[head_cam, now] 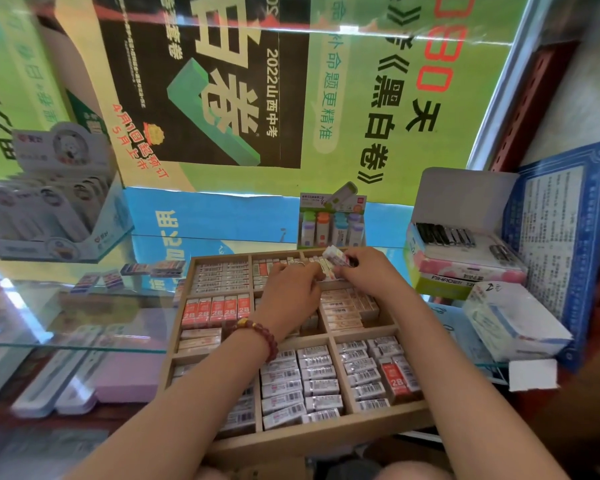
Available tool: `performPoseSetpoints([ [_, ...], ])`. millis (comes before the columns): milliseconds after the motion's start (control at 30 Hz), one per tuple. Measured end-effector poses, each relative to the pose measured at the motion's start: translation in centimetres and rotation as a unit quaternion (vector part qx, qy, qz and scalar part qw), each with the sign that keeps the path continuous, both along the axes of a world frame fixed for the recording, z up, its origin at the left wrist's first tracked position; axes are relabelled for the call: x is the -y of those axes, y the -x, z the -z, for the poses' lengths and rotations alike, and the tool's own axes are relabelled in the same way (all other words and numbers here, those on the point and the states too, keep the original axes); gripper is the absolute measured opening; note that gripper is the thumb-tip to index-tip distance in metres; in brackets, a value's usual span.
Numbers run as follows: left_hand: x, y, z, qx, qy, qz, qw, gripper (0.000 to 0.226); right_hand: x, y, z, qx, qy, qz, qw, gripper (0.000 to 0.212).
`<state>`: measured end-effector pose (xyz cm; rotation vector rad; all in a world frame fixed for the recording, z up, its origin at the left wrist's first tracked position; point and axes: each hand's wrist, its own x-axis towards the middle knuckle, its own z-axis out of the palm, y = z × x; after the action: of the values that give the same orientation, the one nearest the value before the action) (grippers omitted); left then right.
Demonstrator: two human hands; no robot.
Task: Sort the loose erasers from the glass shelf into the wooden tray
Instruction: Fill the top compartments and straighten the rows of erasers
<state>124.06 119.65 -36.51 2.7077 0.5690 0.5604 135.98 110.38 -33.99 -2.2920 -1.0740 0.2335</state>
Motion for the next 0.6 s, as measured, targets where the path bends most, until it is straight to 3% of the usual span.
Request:
performPoseSetpoints([
  [133, -0.1, 0.0, -0.1, 0.026, 0.025, -0.028, 0.999, 0.023, -0.5, 0.1, 0.4, 0.013, -0.039, 0.071, 0.997, 0.017],
  [267, -0.4, 0.9, -0.7, 0.097, 0.040, -0.161, 0.981, 0.022, -3.3, 0.4, -0.4, 0.012, -0.080, 0.151, 0.985, 0.034],
  [400, -1.0, 1.7, -0.3, 0.098, 0.082, -0.199, 0.971, 0.024, -6.7, 0.8, -0.2, 0.059, 0.032, 0.171, 0.983, 0.037],
  [600, -1.6, 2.7, -0.4, 0.094, 0.102, -0.192, 0.971, 0.020, -7.2, 1.0, 0.2, 0.101, 0.089, 0.192, 0.972, 0.032],
])
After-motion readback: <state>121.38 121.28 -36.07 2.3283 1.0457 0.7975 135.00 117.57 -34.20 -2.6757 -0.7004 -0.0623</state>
